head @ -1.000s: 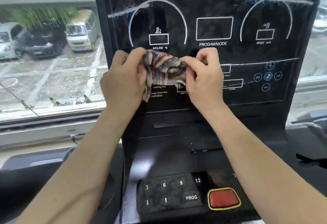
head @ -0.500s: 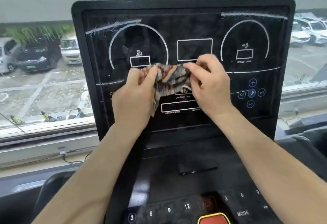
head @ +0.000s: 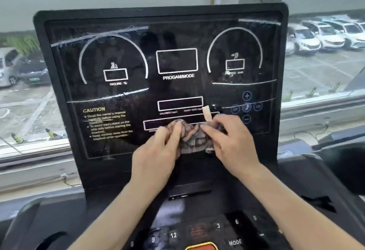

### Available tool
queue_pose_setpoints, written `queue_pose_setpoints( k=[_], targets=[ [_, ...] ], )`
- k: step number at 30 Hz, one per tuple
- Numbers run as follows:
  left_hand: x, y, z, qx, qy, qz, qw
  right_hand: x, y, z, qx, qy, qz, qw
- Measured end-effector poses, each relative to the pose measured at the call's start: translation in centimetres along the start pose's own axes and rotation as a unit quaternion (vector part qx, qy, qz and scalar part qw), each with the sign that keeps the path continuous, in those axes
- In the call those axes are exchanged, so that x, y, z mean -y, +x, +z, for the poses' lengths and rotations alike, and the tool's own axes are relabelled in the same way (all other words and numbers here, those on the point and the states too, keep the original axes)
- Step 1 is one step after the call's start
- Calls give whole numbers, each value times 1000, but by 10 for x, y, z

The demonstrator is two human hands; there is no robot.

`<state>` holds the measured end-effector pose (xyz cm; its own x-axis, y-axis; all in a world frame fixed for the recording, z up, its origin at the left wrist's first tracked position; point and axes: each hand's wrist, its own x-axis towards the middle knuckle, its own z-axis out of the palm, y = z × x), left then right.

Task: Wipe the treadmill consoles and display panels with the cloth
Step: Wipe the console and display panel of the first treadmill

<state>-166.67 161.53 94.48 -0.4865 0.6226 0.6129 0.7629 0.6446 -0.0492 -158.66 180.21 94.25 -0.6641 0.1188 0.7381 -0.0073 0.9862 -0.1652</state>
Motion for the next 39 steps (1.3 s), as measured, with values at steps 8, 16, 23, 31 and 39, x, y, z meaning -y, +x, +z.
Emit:
queue_pose_setpoints(
  k=[8, 16, 23, 31, 39],
  targets=[
    [-33, 55, -14, -54, -109, -84, 989, 4, 66, -23, -95, -34, 135, 986],
    [-47, 25, -1, -61, -231, -77, 968, -4, 50, 3, 50, -126, 13, 991],
    [-74, 87, -16, -21, -217, -54, 974, -38, 115, -20, 6, -159, 71, 985],
    [-93, 45, -4, 93, -177, 32, 979, -57, 41, -26, 25, -150, 204, 967],
    [-119, 13, 12, 164, -155, 92, 970, -57, -57, -14, 54, -91, 267, 958]
  ],
)
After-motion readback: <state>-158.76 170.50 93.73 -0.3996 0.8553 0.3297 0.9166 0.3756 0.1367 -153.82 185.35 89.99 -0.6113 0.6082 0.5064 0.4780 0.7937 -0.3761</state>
